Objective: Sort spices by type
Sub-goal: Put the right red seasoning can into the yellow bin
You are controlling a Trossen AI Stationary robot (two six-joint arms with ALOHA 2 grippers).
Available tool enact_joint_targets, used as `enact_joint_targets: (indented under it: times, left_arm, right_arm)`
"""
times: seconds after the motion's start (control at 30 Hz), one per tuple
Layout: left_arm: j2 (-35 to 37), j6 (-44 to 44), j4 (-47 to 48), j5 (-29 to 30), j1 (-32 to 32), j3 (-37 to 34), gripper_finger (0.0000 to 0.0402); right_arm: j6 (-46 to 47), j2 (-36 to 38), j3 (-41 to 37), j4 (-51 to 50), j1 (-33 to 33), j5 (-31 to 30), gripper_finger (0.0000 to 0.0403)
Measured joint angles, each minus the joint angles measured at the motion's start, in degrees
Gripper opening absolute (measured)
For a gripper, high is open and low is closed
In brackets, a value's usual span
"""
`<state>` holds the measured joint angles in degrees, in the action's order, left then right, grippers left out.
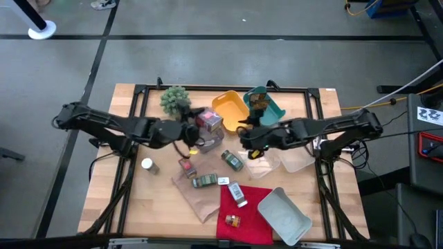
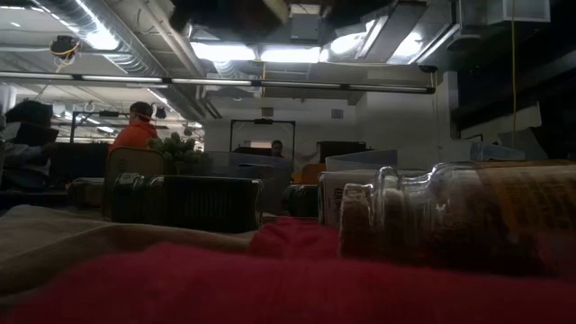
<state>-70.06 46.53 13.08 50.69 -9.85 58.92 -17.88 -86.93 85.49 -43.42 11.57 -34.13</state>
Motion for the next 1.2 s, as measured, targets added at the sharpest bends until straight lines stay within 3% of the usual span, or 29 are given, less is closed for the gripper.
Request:
enact_joint_targets:
  times: [0.17, 0.53, 0.8, 1.2]
  left_arm:
    - [-5.87, 11.68, -6.04, 0.35, 5.11, 0.0, 0.02]
    - [-22.6, 50.31, -30.24, 3.79, 11.91, 0.0, 0.02]
    - [-30.28, 54.56, -33.36, 3.98, 16.46, 0.0, 0.02]
    - [-35.6, 62.74, -33.78, 1.83, 21.26, -0.02, 0.0201]
  right_arm:
    - [6.27, 5.5, 0.0, -4.88, -0.43, 0.94, 0.0241]
    - [14.52, 15.71, 0.0, -13.47, -2.38, 9.3, 0.0241]
    - [15.12, 17.35, 0.0, -15.1, -2.23, 12.94, 0.0241]
    - [15.1, 17.33, 0.0, -15.11, -2.23, 14.29, 0.0241]
